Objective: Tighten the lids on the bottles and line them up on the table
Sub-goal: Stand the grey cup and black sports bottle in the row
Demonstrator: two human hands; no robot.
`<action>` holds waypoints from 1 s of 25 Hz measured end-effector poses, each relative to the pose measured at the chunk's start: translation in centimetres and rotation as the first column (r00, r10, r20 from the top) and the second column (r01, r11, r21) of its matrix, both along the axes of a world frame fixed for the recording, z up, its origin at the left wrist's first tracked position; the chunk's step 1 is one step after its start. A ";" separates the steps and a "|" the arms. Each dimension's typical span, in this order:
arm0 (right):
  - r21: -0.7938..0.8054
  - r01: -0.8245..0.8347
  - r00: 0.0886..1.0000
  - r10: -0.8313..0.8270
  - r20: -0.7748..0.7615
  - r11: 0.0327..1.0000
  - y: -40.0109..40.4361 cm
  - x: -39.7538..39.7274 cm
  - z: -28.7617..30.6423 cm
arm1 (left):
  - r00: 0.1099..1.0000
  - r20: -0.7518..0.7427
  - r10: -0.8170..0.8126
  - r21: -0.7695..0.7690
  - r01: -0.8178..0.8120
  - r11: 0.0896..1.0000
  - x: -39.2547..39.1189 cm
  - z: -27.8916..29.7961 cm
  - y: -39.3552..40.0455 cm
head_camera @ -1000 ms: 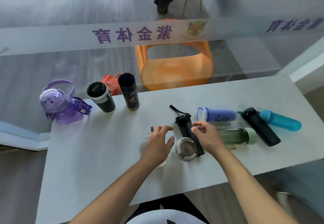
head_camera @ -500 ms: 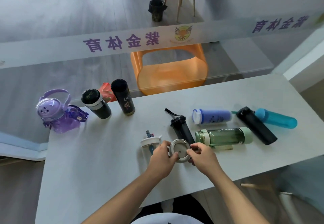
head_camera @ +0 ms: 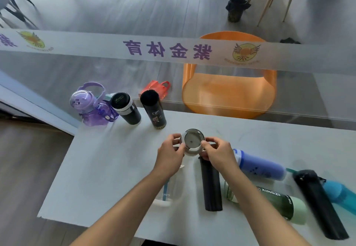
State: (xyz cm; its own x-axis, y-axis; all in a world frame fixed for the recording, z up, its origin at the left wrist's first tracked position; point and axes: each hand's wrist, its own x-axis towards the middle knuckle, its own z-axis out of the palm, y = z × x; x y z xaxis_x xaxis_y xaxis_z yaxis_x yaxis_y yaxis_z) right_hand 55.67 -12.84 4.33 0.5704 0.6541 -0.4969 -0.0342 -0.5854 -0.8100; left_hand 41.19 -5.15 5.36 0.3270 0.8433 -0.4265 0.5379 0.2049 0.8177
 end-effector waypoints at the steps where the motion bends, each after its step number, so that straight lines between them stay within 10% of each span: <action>1: 0.007 0.002 1.000 -0.002 -0.008 1.000 1.3 0.7 -0.4 | 0.997 0.042 0.066 -0.064 -0.063 0.996 0.7 -0.1 1.3; 25: -0.033 0.067 0.996 -0.068 -0.048 0.997 9.7 4.0 -2.0 | 0.972 0.187 0.142 -0.248 -0.094 0.964 4.7 -2.3 9.8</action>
State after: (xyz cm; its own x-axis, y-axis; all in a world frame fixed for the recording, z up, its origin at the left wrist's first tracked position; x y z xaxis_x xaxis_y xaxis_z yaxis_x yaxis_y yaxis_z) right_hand 59.71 -3.17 2.31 0.5869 0.5986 -0.5452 -0.1141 -0.6055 -0.7876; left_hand 45.91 4.62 3.11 0.3307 0.7647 -0.5531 0.3277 0.4566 0.8271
